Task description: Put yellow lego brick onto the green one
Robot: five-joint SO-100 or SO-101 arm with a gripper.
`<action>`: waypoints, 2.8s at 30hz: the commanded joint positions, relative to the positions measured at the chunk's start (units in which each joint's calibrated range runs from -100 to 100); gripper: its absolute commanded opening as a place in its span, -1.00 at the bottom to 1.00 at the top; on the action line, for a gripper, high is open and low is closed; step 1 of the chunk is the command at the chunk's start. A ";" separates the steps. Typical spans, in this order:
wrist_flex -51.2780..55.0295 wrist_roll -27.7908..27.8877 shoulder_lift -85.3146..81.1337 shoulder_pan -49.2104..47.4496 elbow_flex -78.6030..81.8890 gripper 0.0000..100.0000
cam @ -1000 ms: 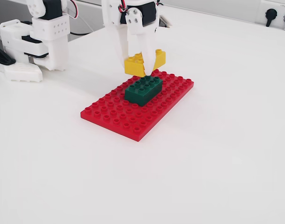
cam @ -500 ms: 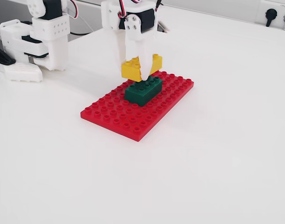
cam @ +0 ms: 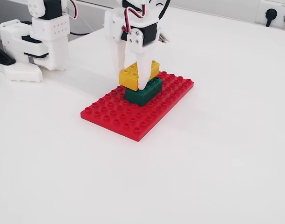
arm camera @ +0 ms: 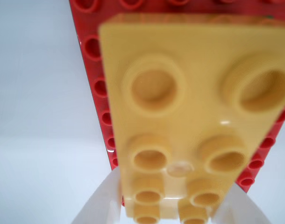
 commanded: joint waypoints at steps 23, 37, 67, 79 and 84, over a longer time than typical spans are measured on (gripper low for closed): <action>3.96 1.82 -0.06 0.11 -8.03 -0.70; 3.18 2.96 0.36 1.73 -6.58 -0.70; -2.27 3.74 -0.14 1.36 -0.89 -0.70; -2.10 1.71 -0.23 -1.66 -0.80 -0.70; -2.10 1.82 -0.31 -1.21 -0.89 -0.70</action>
